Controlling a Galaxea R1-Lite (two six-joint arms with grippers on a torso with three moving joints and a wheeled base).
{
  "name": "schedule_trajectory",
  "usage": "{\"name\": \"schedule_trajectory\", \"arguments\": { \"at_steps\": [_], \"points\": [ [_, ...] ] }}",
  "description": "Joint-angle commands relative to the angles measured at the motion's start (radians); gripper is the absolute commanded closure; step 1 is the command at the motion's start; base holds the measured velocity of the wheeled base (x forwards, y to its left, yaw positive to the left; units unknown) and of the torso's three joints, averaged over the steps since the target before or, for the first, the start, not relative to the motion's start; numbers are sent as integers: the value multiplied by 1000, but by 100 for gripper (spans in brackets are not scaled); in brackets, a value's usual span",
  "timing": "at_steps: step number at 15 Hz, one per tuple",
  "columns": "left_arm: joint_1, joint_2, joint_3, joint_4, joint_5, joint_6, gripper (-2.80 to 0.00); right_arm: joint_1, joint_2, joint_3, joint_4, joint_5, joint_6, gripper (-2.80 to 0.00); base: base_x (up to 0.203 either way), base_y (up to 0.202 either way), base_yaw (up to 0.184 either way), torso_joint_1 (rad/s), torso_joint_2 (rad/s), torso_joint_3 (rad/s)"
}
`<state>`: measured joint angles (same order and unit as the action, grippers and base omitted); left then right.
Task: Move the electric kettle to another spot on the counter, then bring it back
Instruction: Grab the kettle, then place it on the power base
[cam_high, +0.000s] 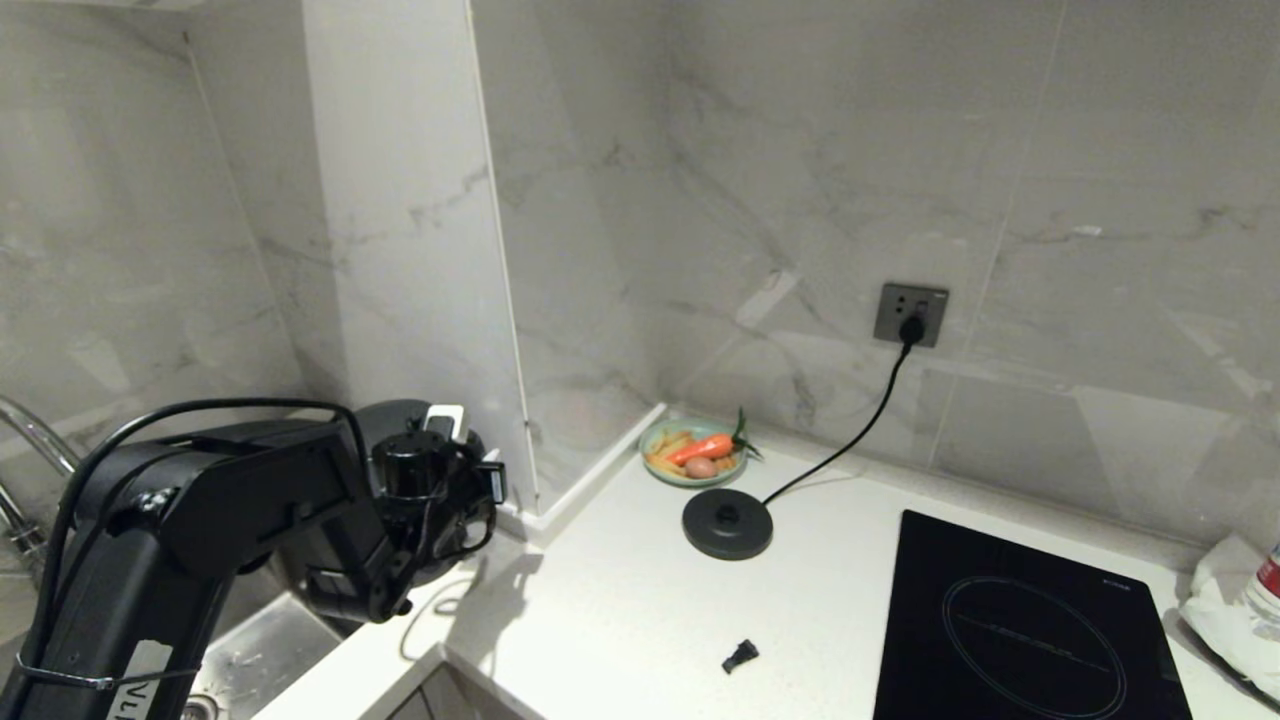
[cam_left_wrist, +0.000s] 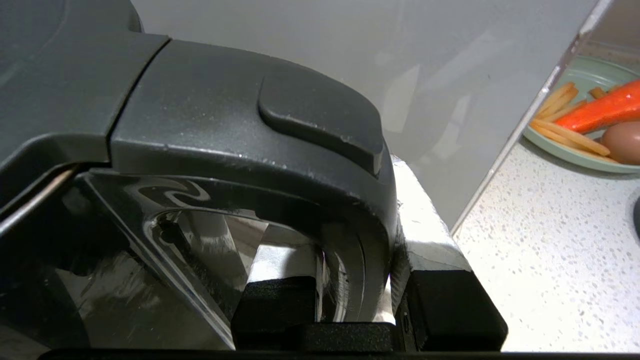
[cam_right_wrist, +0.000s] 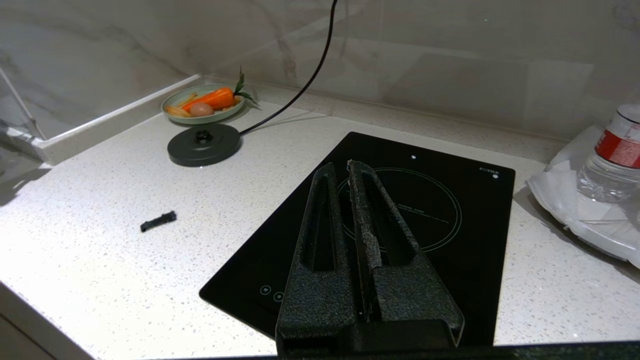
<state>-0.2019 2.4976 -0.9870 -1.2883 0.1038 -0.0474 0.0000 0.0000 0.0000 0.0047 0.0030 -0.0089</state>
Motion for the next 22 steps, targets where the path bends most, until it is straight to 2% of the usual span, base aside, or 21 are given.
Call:
{"name": "schedule_trajectory", "arguments": {
  "at_steps": [1, 3, 13, 16, 18, 22],
  "points": [
    [-6, -25, 33, -9, 1, -1, 0, 0, 0, 0, 0, 0, 0, 0, 0, 0, 0, 0, 0, 0],
    [-11, -64, 75, -9, 0, -4, 0, 0, 0, 0, 0, 0, 0, 0, 0, 0, 0, 0, 0, 0],
    [-2, -160, 94, -9, 3, -2, 0, 0, 0, 0, 0, 0, 1, 0, 0, 0, 0, 0, 0, 0],
    [-3, -183, 117, -9, 27, -2, 0, 0, 0, 0, 0, 0, 0, 0, 0, 0, 0, 0, 0, 0],
    [-4, -227, 158, -9, 24, -4, 0, 0, 0, 0, 0, 0, 0, 0, 0, 0, 0, 0, 0, 0],
    [-24, -356, 333, -20, 7, -9, 0, 0, 0, 0, 0, 0, 0, 0, 0, 0, 0, 0, 0, 0]
  ]
}}
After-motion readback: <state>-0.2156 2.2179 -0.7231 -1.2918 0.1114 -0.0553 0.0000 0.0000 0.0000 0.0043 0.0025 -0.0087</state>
